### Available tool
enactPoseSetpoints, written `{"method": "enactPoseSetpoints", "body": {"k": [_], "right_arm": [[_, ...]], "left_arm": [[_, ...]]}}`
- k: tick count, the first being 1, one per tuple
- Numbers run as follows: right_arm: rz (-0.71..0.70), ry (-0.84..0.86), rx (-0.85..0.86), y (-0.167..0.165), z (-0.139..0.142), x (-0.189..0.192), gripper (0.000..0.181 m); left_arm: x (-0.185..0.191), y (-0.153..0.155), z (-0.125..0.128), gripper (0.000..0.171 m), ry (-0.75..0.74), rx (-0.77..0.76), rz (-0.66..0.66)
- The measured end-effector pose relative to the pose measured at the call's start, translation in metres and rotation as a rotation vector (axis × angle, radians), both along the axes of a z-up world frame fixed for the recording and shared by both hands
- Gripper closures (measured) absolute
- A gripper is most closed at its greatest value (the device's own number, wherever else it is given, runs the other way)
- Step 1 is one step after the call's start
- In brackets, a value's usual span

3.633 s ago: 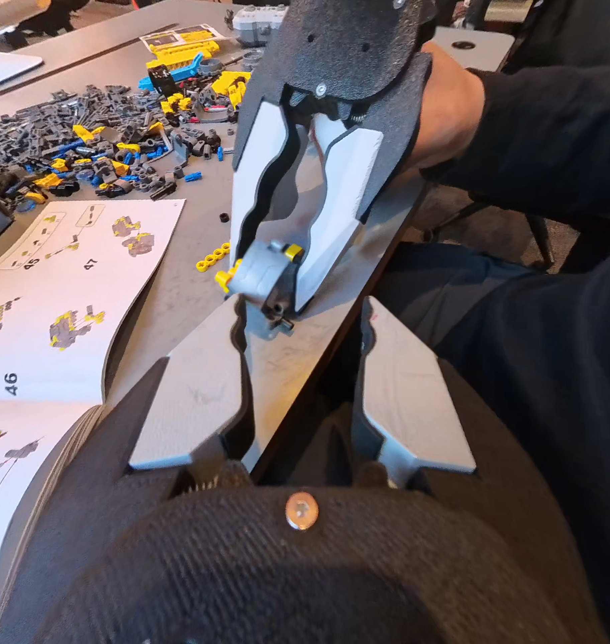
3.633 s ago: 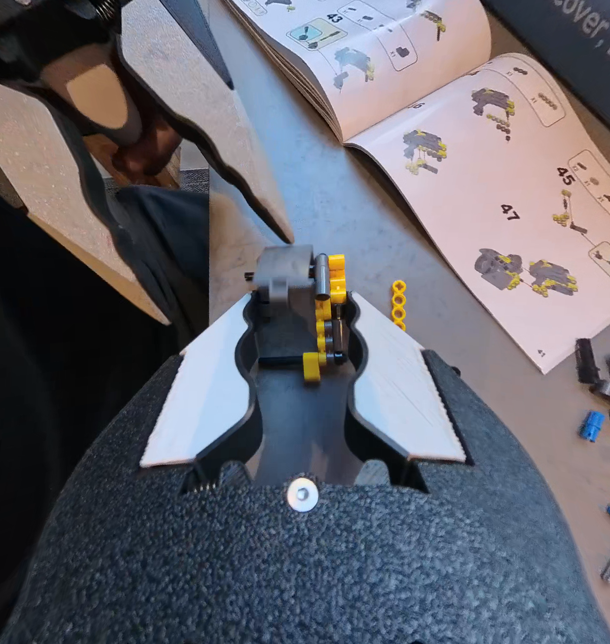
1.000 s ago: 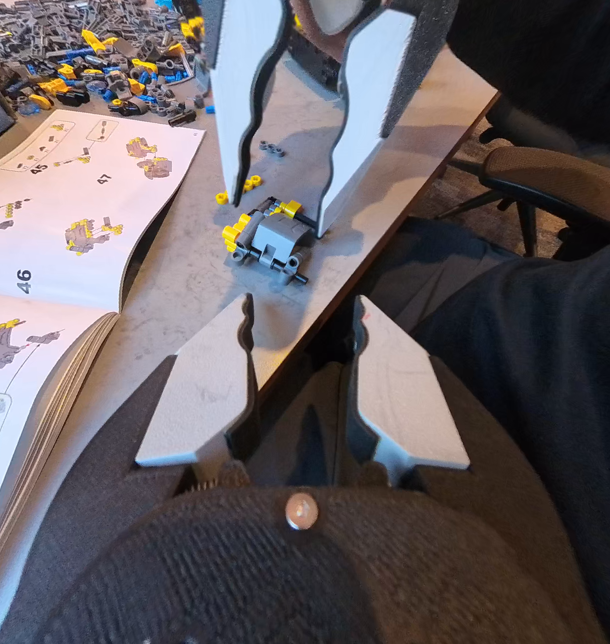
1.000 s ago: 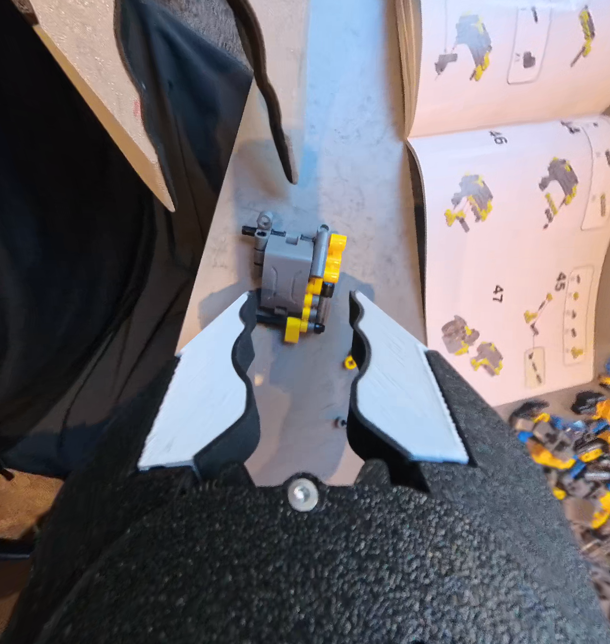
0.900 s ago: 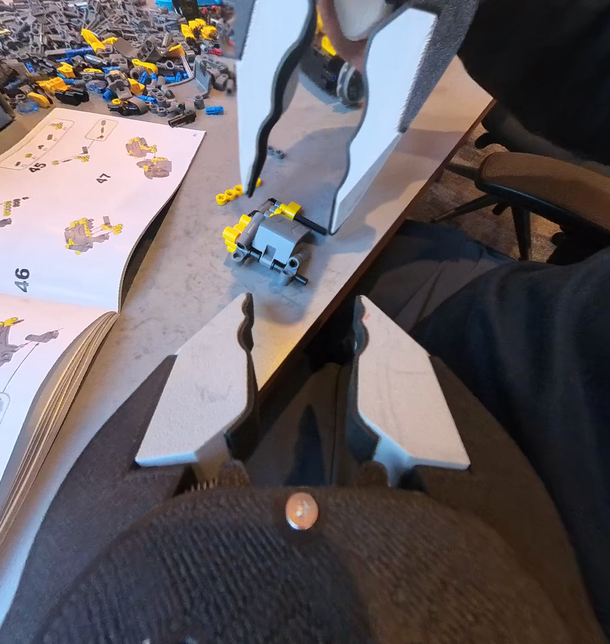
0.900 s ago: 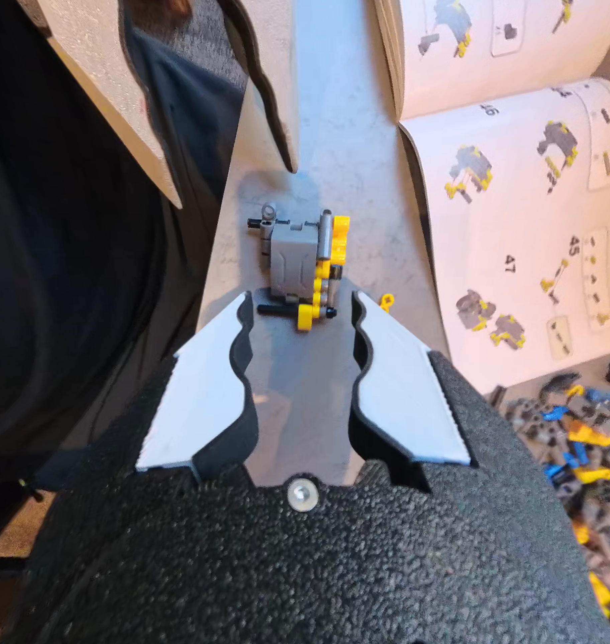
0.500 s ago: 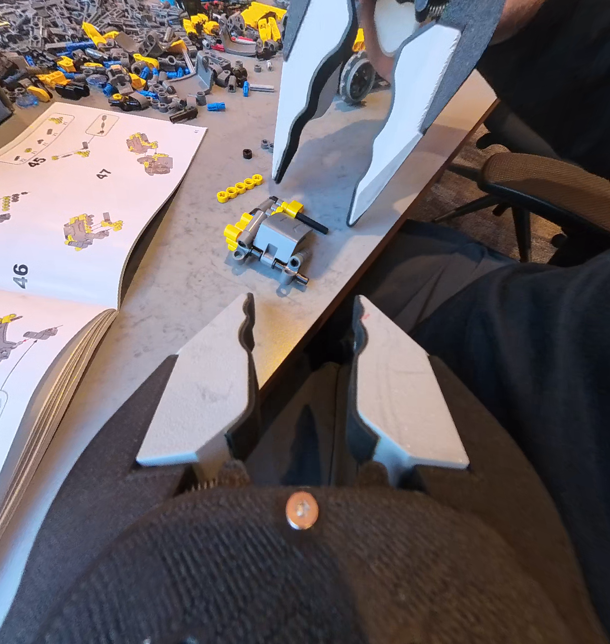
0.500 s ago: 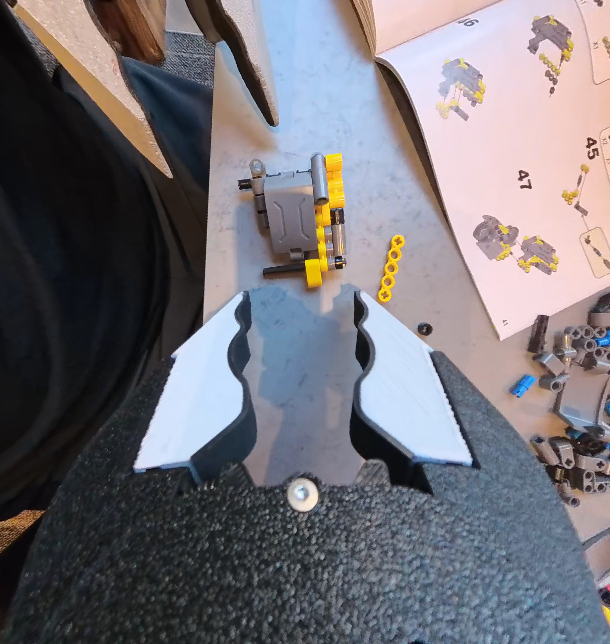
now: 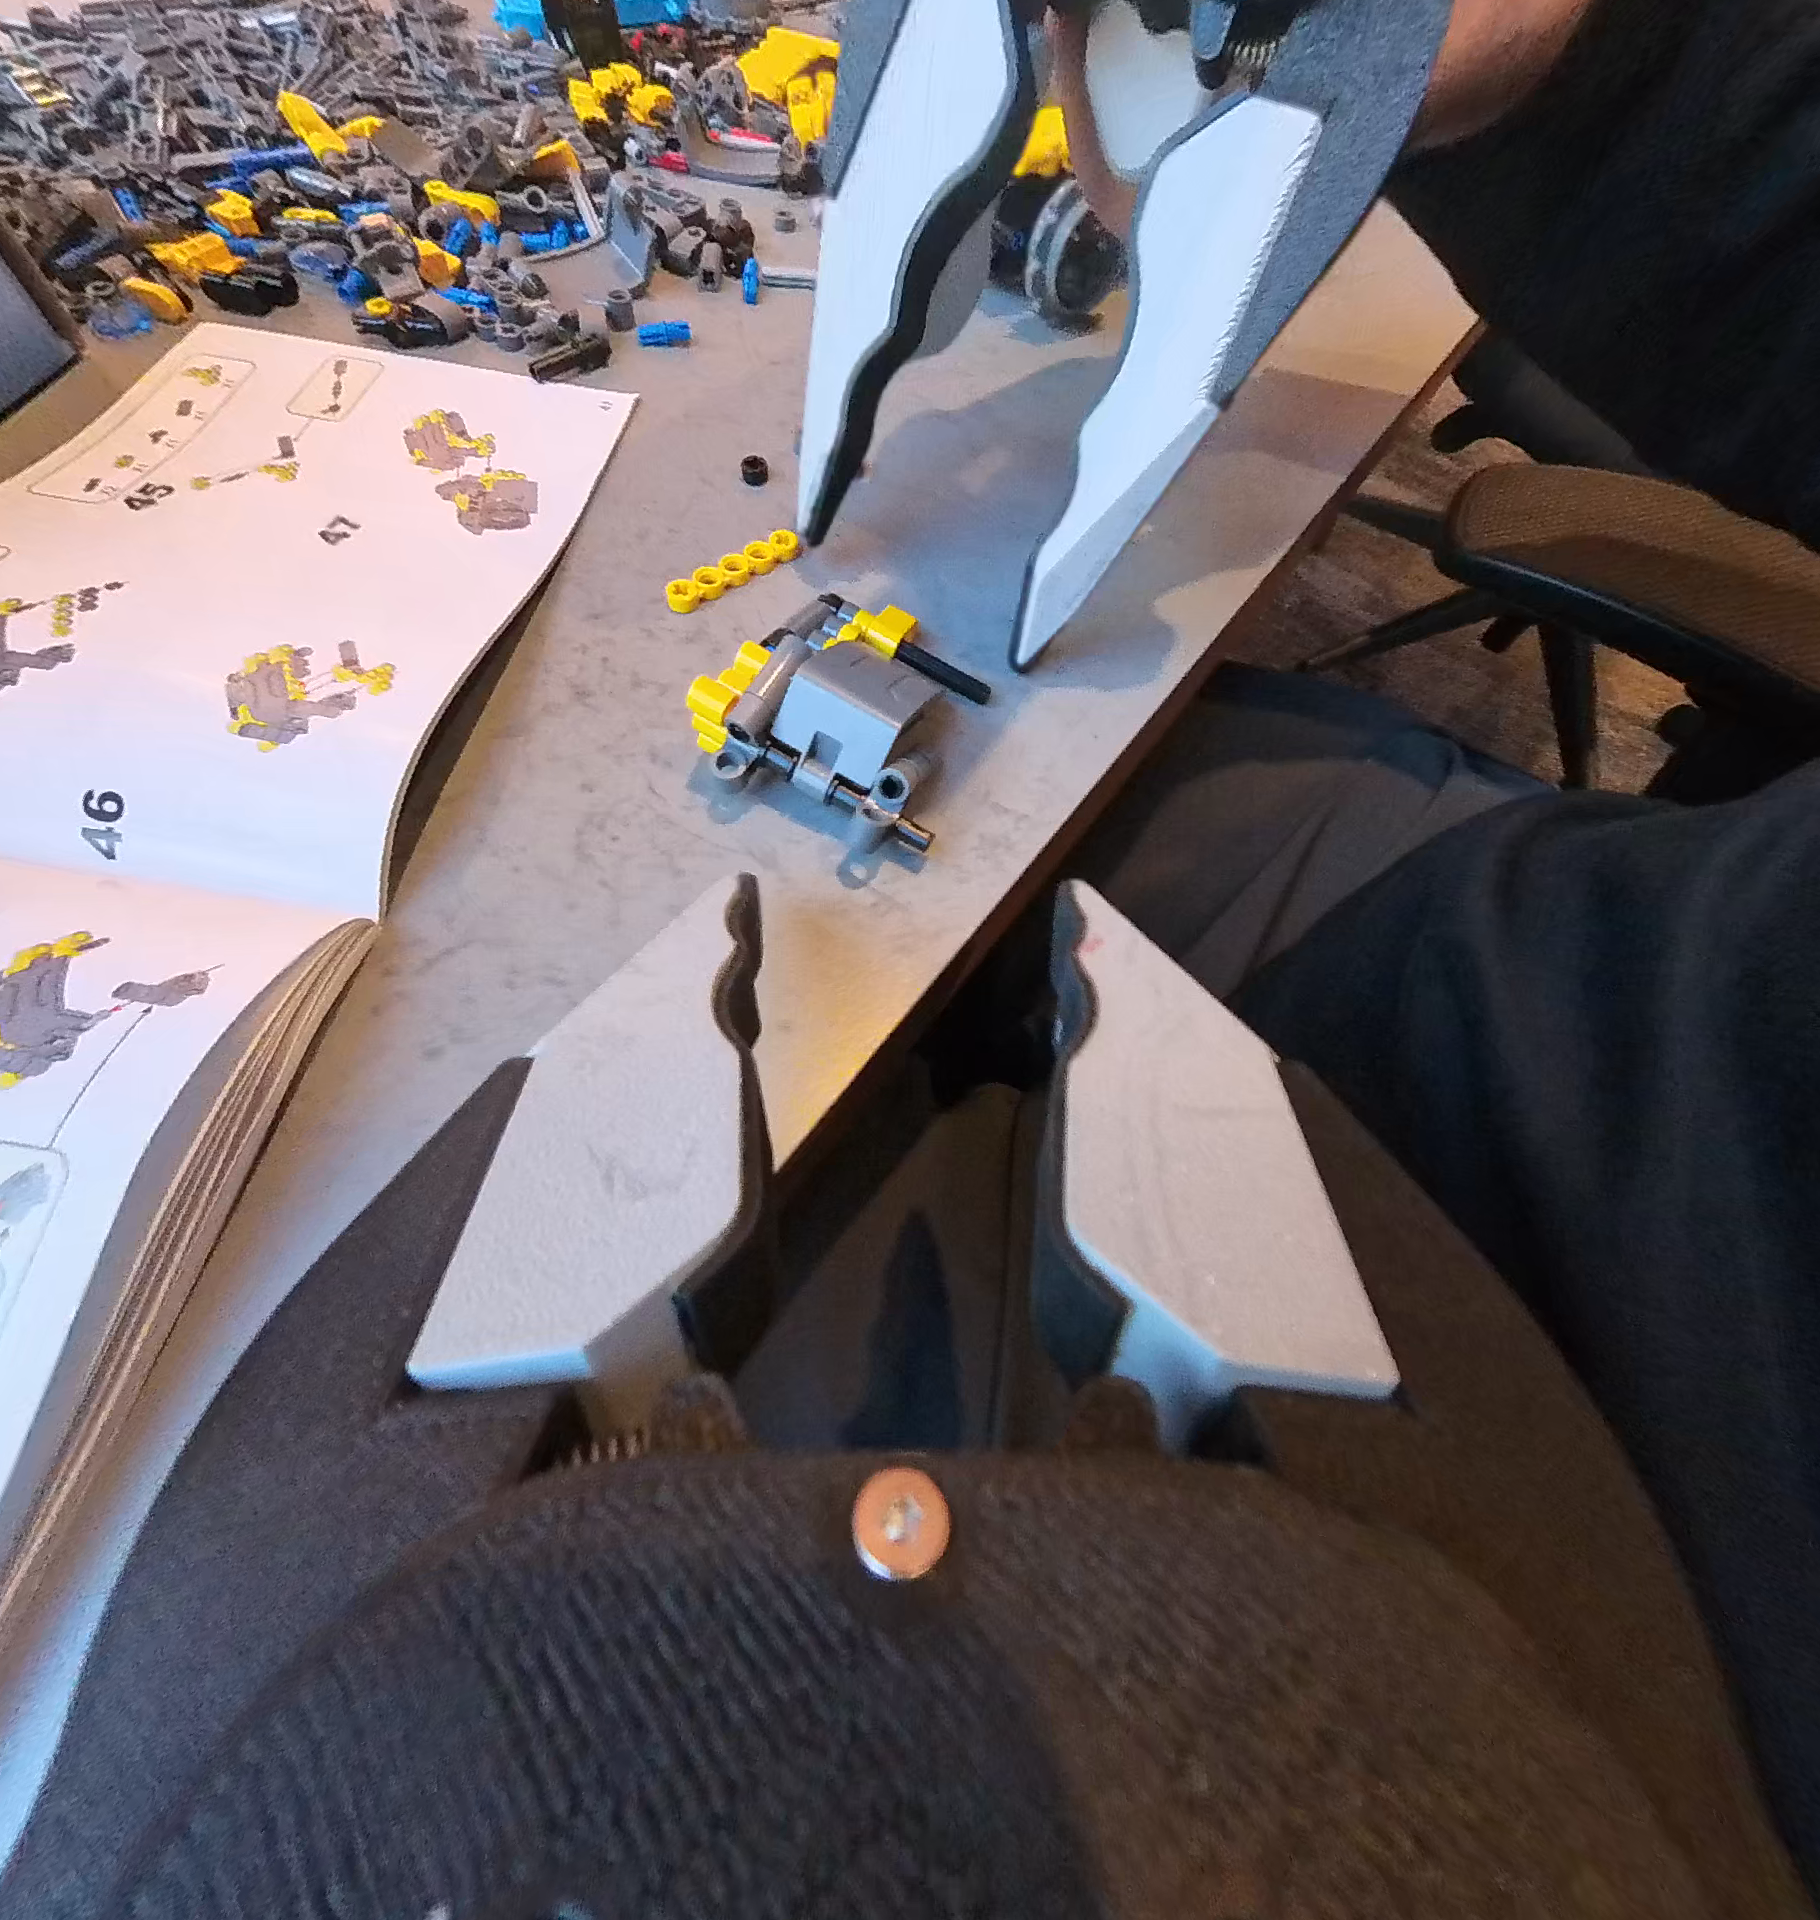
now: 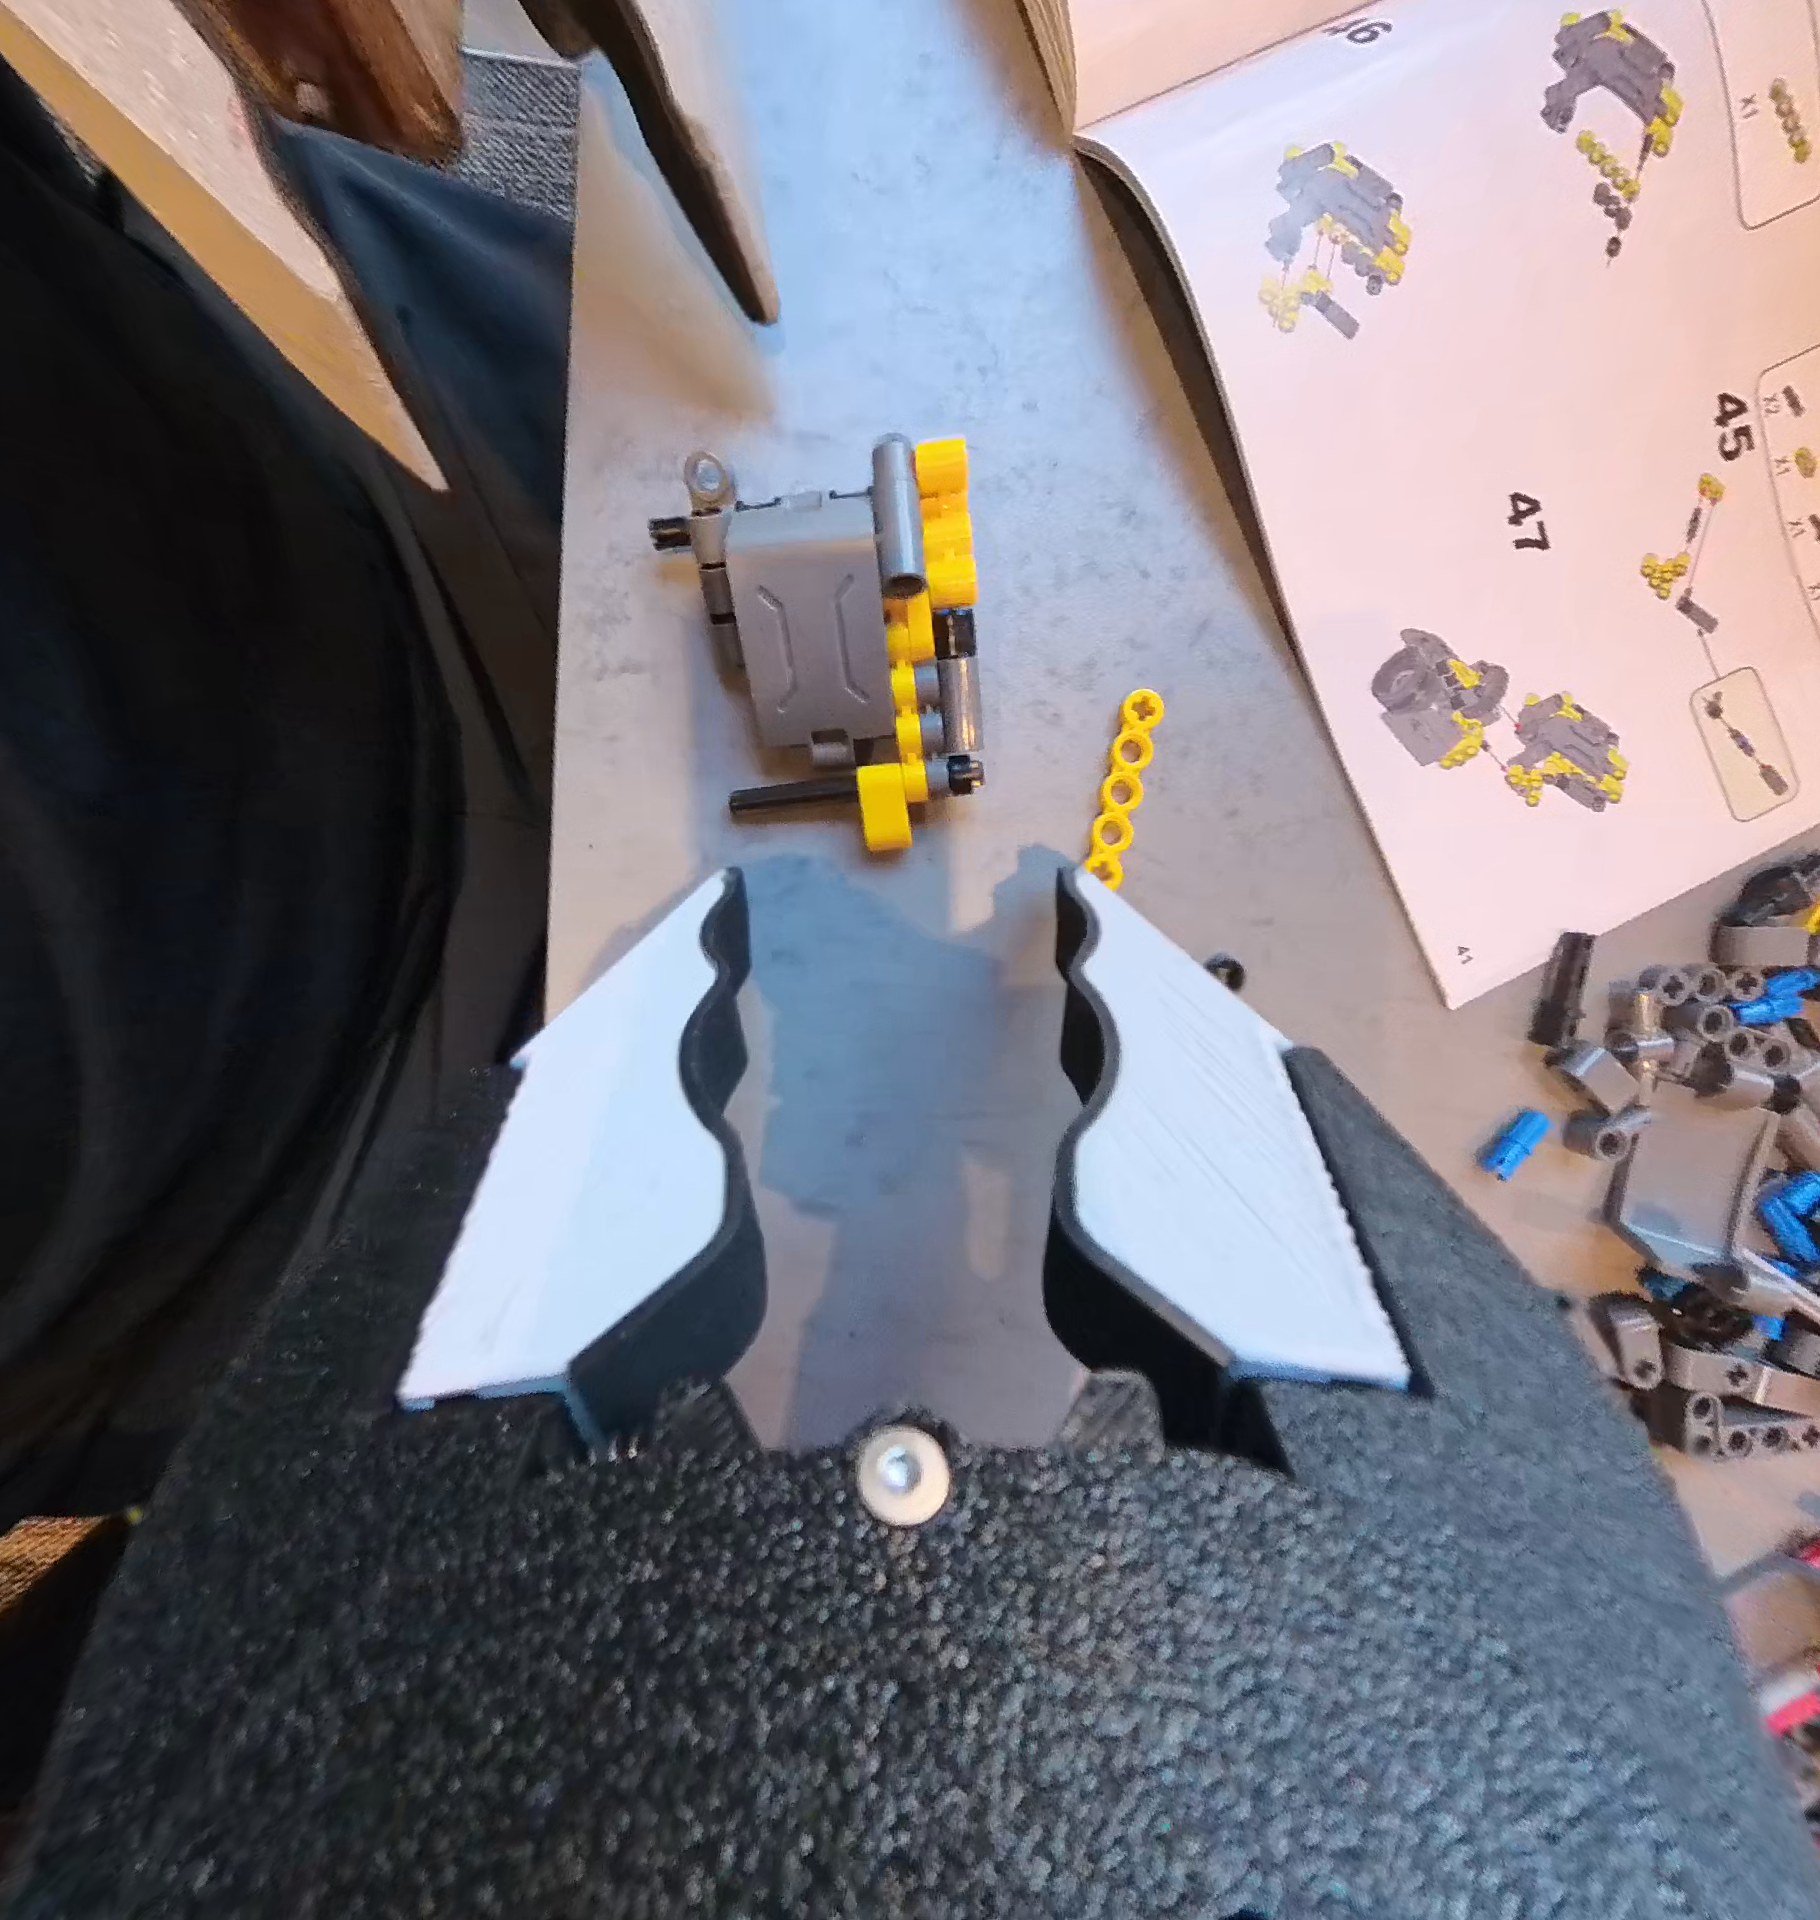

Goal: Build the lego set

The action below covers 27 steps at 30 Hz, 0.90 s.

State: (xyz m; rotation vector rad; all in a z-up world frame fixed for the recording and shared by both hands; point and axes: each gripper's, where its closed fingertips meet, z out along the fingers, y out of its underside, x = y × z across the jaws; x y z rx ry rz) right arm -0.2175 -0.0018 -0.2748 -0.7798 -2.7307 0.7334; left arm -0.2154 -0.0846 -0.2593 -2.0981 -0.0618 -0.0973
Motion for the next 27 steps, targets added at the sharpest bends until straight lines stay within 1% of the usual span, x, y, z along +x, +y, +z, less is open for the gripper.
{"method": "enactPoseSetpoints", "body": {"k": [4, 9, 11, 15, 17, 19, 21, 24, 26, 27], "right_arm": [[-0.020, 0.018, 0.012, 0.006, 0.001, -0.004, 0.124], [-0.016, 0.021, -0.057, 0.001, 0.005, 0.002, 0.124], [-0.016, 0.032, -0.069, -0.001, 0.006, 0.003, 0.125], [-0.005, 0.051, -0.096, -0.006, 0.004, 0.004, 0.127], [0.001, 0.063, -0.102, -0.007, 0.004, 0.001, 0.128], [0.014, 0.067, -0.111, -0.008, 0.005, 0.000, 0.128], [0.043, 0.066, -0.122, -0.010, 0.007, 0.001, 0.128], [0.087, 0.077, -0.107, -0.009, 0.008, 0.001, 0.132], [0.106, 0.094, -0.079, -0.007, 0.010, -0.001, 0.134], [0.121, 0.105, -0.086, -0.008, 0.012, -0.002, 0.136]], "left_arm": [[-0.001, 0.000, -0.001, 0.117, -0.006, -0.002, 0.005], [-0.009, 0.000, 0.001, 0.114, 0.037, 0.001, 0.017], [-0.011, 0.000, 0.005, 0.112, 0.041, 0.015, 0.017], [-0.026, 0.006, 0.020, 0.112, 0.117, 0.050, 0.034], [-0.024, 0.013, 0.027, 0.112, 0.127, 0.048, -0.002], [-0.021, 0.022, 0.028, 0.111, 0.175, 0.014, -0.052], [-0.019, 0.033, 0.023, 0.110, 0.234, -0.047, -0.106], [-0.020, 0.046, 0.011, 0.117, 0.313, -0.162, -0.170], [-0.013, 0.046, 0.008, 0.126, 0.334, -0.225, -0.218], [-0.008, 0.045, 0.009, 0.127, 0.335, -0.238, -0.238]]}}
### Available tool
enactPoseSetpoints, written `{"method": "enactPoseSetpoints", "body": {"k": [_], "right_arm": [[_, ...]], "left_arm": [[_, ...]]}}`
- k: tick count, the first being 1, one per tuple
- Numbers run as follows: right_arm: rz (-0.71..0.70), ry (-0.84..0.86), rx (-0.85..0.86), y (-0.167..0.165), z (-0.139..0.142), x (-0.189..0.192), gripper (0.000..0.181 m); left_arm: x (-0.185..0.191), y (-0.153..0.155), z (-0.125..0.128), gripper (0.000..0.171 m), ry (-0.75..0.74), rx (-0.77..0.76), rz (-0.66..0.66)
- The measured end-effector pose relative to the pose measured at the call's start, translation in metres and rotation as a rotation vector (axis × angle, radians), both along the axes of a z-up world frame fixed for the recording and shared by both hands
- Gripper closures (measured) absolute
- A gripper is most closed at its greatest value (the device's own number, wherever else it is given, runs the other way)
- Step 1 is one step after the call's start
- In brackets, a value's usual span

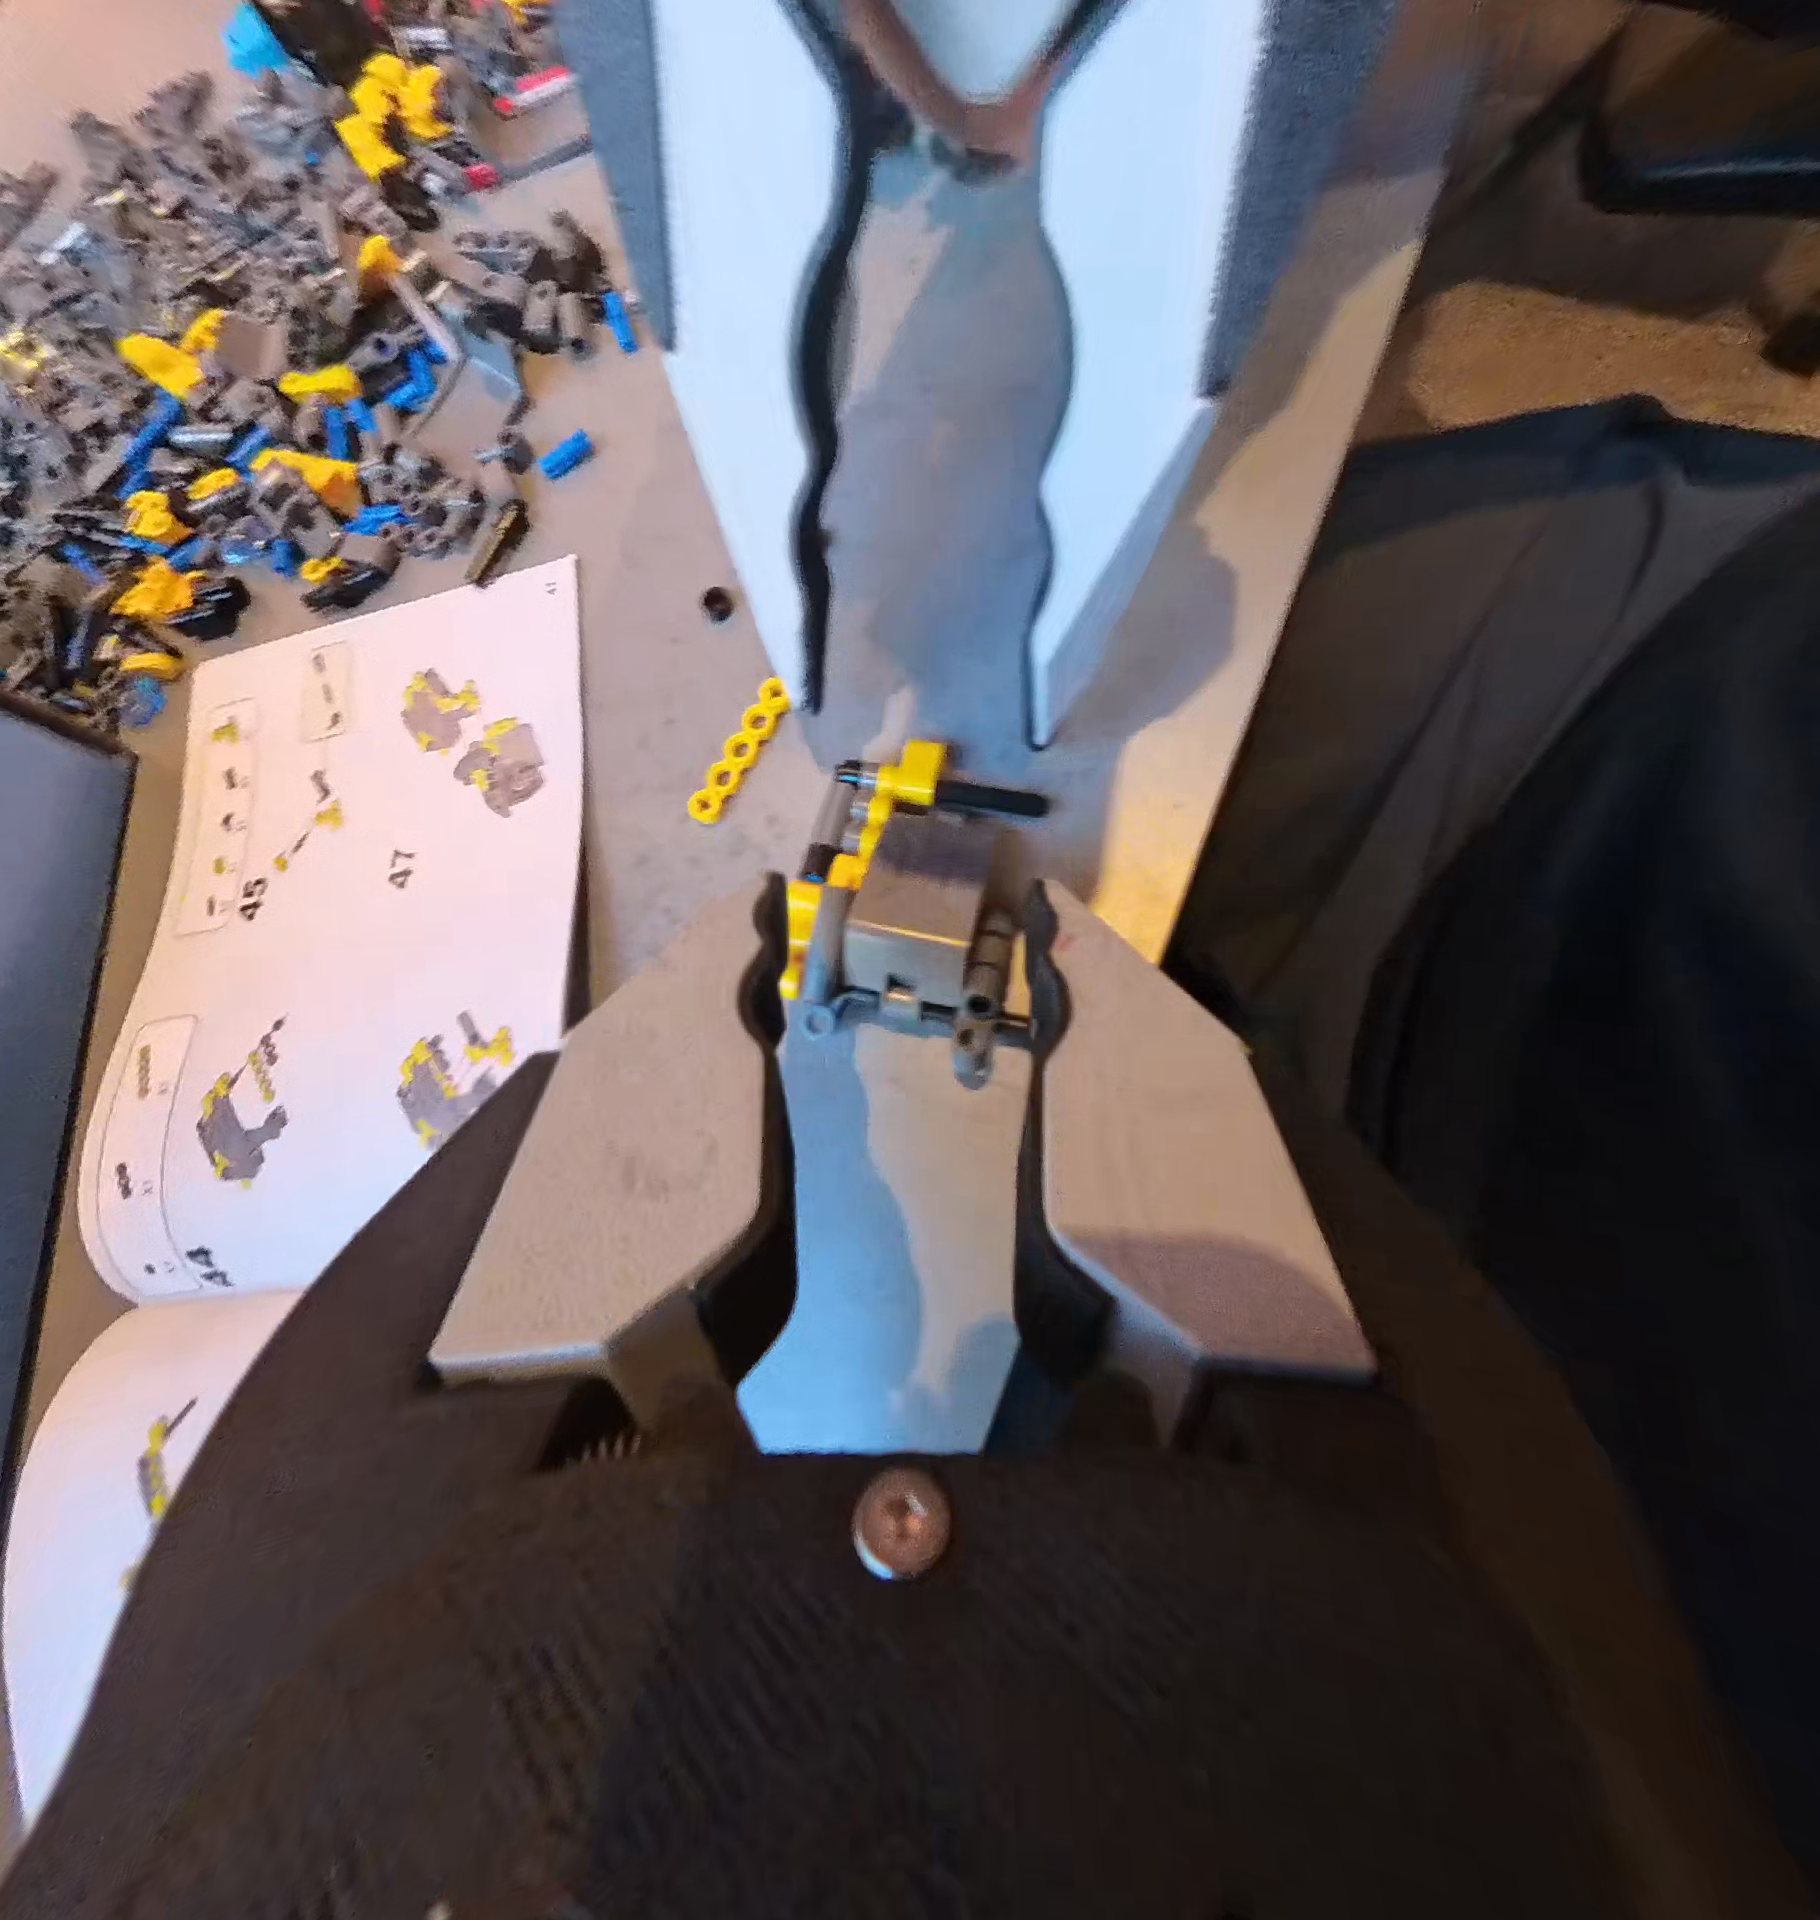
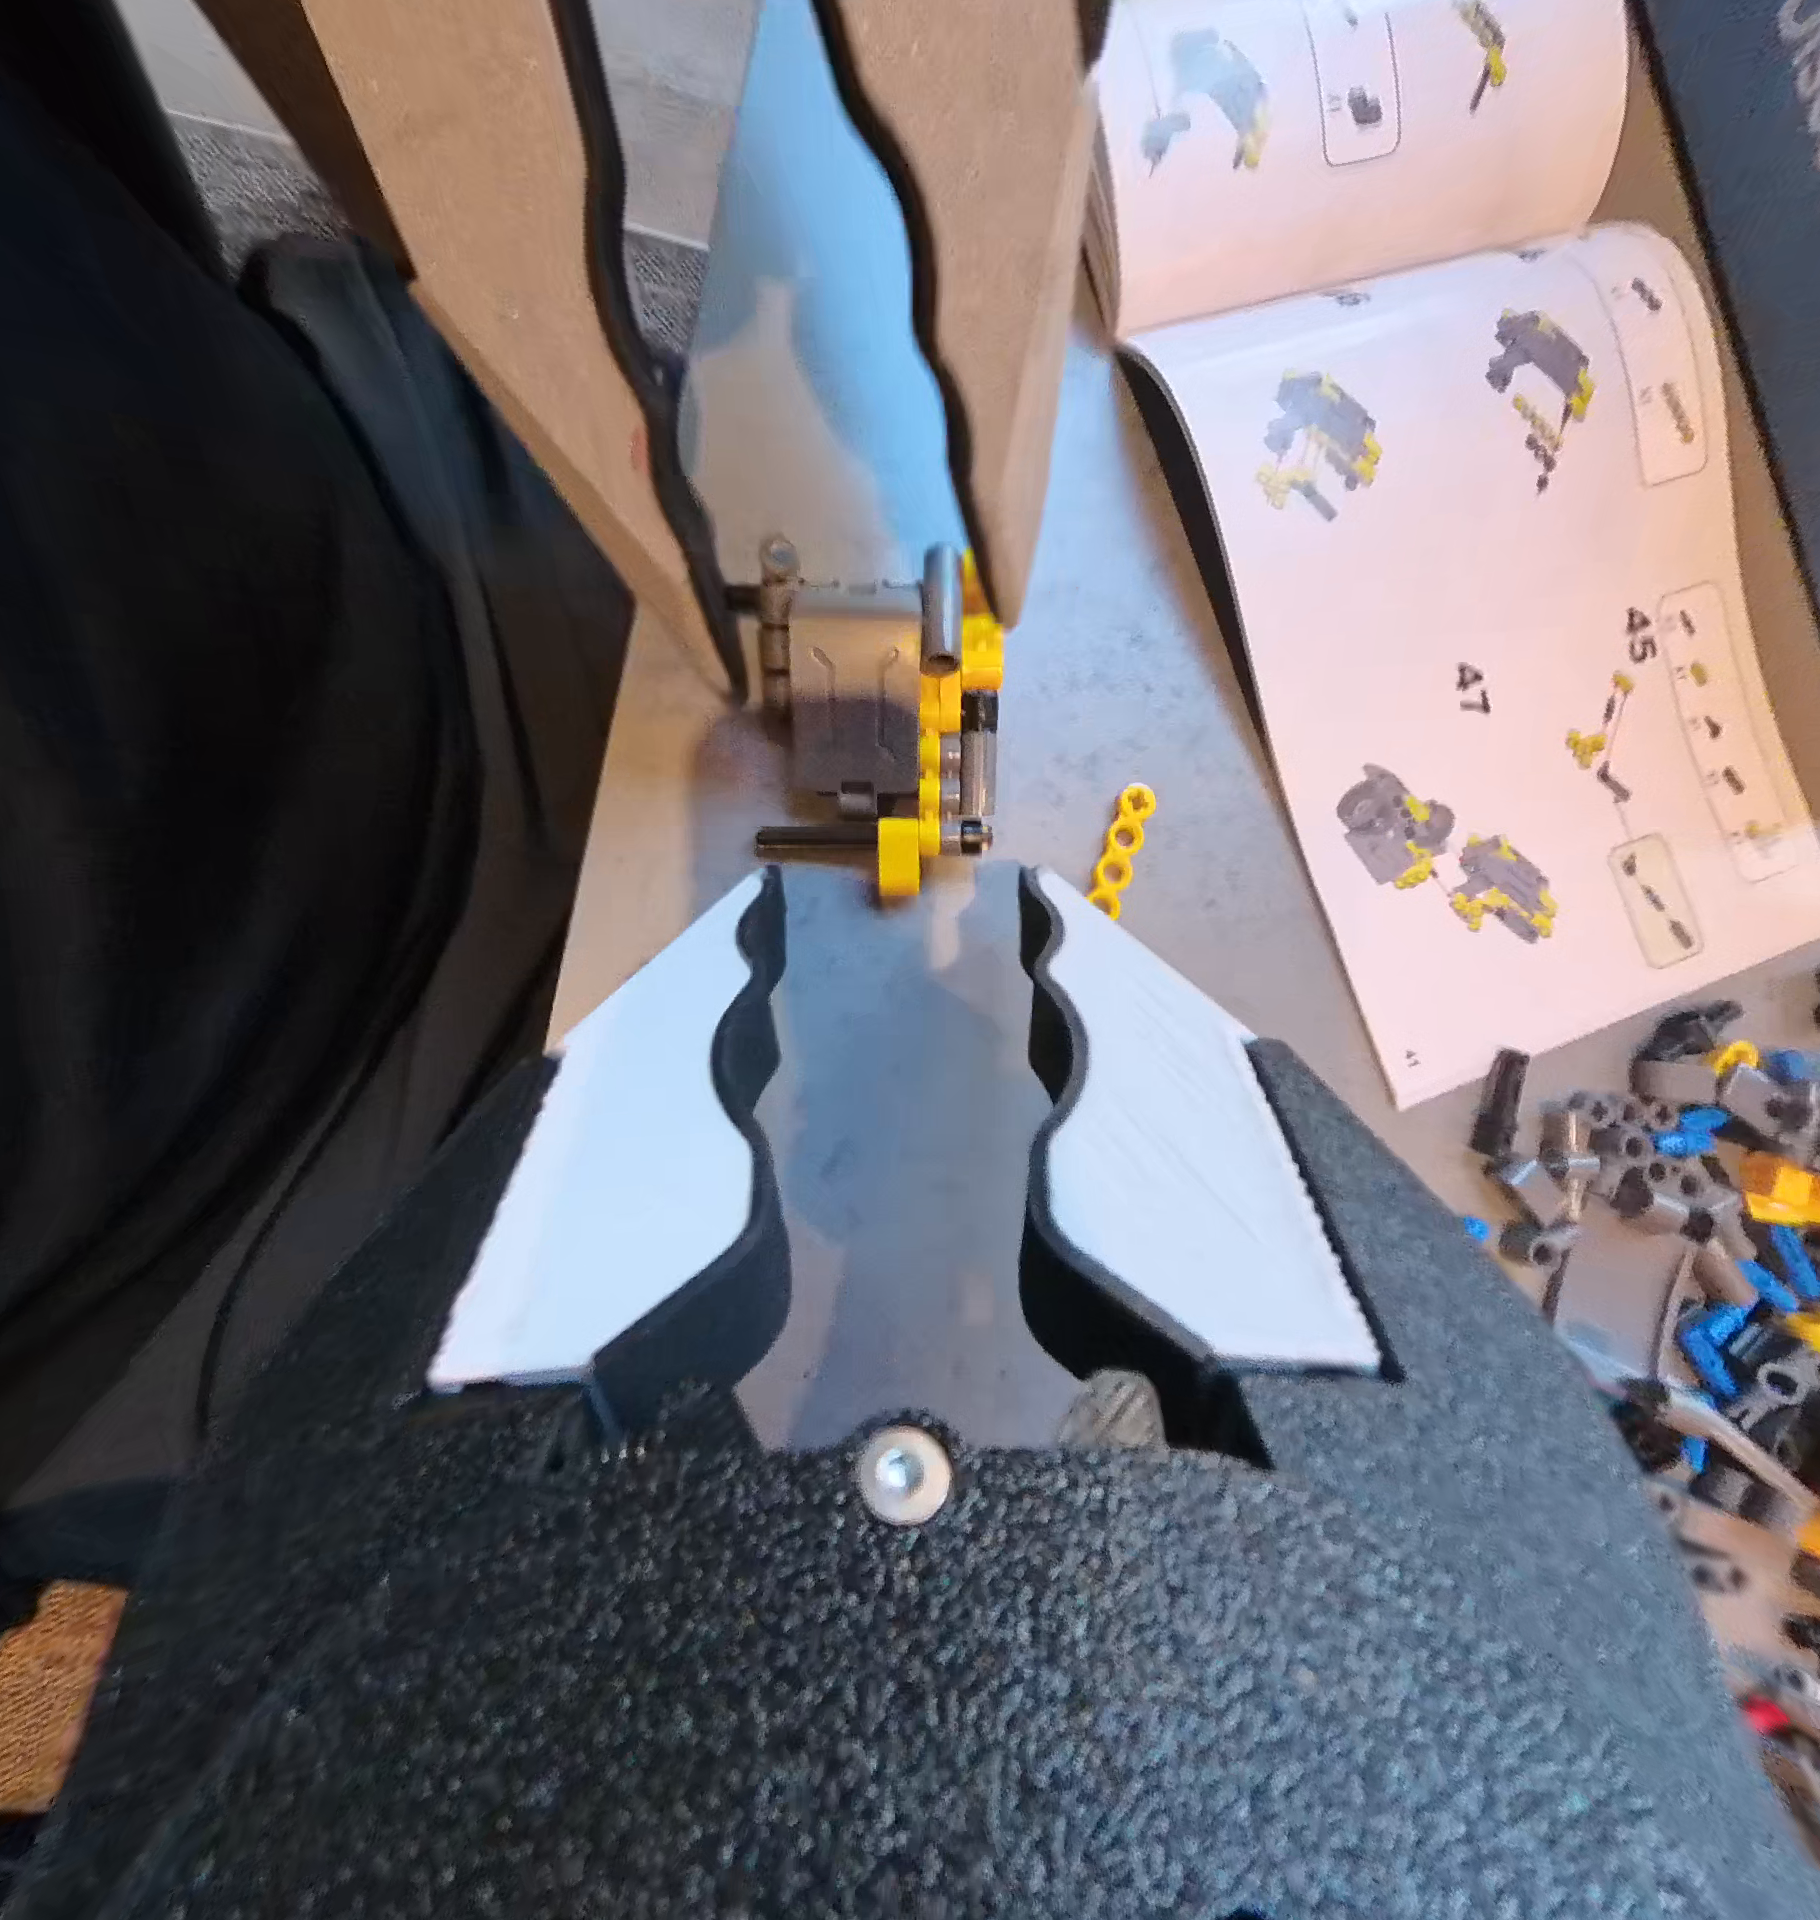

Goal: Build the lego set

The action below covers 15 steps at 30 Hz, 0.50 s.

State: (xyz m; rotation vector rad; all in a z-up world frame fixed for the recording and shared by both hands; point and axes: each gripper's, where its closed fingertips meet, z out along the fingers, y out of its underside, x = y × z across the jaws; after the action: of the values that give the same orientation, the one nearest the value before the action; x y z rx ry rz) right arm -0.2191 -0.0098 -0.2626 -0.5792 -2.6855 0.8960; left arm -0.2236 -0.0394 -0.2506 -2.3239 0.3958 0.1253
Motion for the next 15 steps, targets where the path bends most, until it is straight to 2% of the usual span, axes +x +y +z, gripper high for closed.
{"method": "enactPoseSetpoints", "body": {"k": [2, 4, 7, 12, 15], "right_arm": [[0.033, -0.004, -0.037, -0.006, 0.003, 0.000, 0.138], [0.051, -0.022, -0.032, -0.008, -0.002, -0.002, 0.137], [0.078, -0.058, -0.044, -0.015, -0.010, -0.001, 0.142], [0.067, -0.062, -0.043, -0.018, -0.012, 0.000, 0.154], [0.040, -0.077, -0.067, -0.019, -0.013, 0.000, 0.155]], "left_arm": [[0.009, -0.002, -0.004, 0.127, 0.002, -0.037, -0.016], [0.006, -0.001, -0.009, 0.120, 0.070, -0.052, 0.008], [-0.005, -0.001, -0.011, 0.138, 0.216, -0.067, 0.040], [-0.005, -0.010, -0.010, 0.140, 0.349, -0.031, 0.026], [-0.004, -0.011, 0.002, 0.161, 0.488, 0.071, -0.010]]}}
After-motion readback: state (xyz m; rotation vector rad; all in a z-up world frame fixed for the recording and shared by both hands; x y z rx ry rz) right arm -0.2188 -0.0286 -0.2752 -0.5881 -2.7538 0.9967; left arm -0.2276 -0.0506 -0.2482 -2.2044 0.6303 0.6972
